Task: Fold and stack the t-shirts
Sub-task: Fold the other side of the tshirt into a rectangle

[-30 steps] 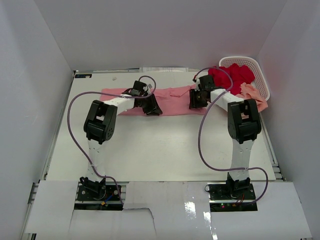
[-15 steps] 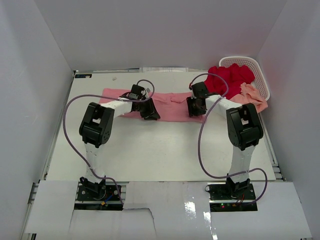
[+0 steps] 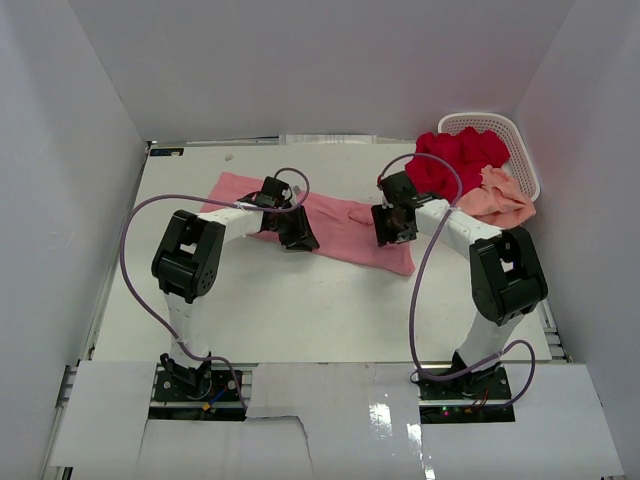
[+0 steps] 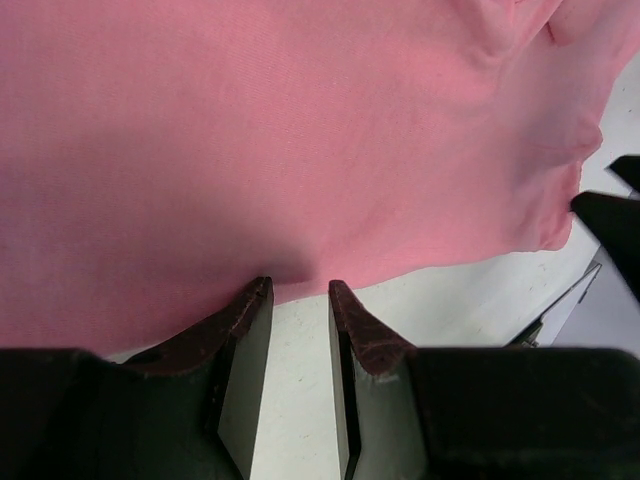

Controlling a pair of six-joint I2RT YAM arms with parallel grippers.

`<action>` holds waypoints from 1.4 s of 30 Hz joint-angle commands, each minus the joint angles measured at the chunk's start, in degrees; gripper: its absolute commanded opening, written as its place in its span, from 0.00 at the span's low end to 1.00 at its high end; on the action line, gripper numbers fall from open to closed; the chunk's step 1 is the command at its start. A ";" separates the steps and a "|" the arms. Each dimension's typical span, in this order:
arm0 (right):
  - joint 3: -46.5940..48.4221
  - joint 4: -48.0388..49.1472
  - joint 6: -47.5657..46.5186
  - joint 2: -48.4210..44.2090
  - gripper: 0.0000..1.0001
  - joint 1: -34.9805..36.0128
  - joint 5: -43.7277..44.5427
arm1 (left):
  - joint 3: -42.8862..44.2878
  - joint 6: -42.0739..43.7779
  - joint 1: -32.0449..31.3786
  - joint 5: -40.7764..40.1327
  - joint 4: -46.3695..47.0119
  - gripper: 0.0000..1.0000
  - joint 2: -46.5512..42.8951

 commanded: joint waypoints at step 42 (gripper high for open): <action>33.21 1.95 -17.49 24.62 0.46 -3.57 -21.48 | -0.50 2.70 -1.35 0.00 -1.82 0.41 -3.93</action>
